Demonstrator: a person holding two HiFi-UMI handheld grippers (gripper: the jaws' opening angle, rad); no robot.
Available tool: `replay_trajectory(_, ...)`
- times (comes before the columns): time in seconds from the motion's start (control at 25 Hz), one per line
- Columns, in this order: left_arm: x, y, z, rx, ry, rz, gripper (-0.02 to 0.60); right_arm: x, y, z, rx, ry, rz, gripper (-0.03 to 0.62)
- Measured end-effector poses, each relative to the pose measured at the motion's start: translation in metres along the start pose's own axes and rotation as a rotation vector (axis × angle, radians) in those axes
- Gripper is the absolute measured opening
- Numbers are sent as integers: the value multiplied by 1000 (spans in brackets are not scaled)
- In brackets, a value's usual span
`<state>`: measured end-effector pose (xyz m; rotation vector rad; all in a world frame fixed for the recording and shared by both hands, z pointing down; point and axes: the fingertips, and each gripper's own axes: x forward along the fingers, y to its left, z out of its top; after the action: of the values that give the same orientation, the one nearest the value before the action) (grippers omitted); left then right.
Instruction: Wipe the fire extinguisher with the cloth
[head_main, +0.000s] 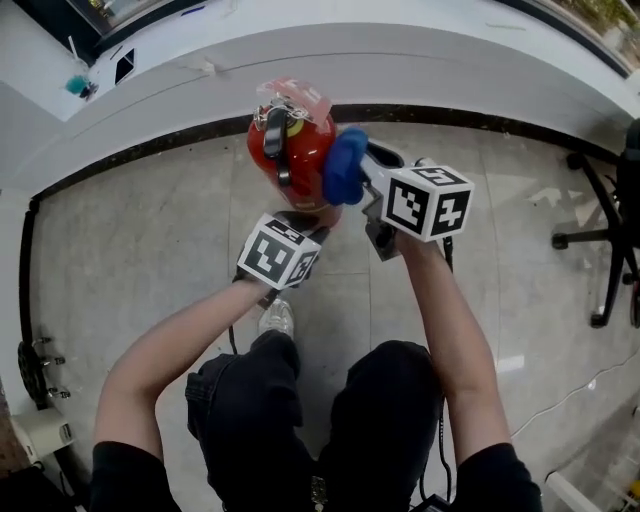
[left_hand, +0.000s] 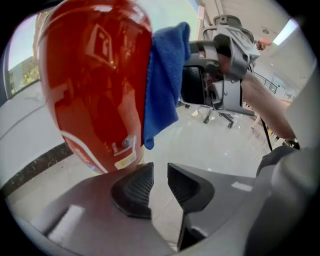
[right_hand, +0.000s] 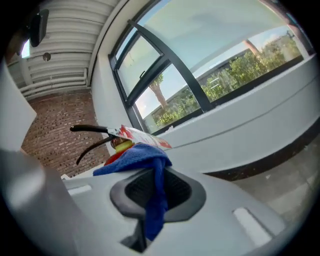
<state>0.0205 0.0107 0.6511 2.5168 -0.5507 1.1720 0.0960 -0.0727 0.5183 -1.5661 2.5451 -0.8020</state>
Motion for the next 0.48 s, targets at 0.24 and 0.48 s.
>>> replay_trajectory(0.24,-15,-23,24,118,44,51,95,-1,7,12,-87,-9,-11,32)
replay_trajectory(0.48,-12,-42,42,204,59,23,74,15,-9,2,-164,27,-28,32)
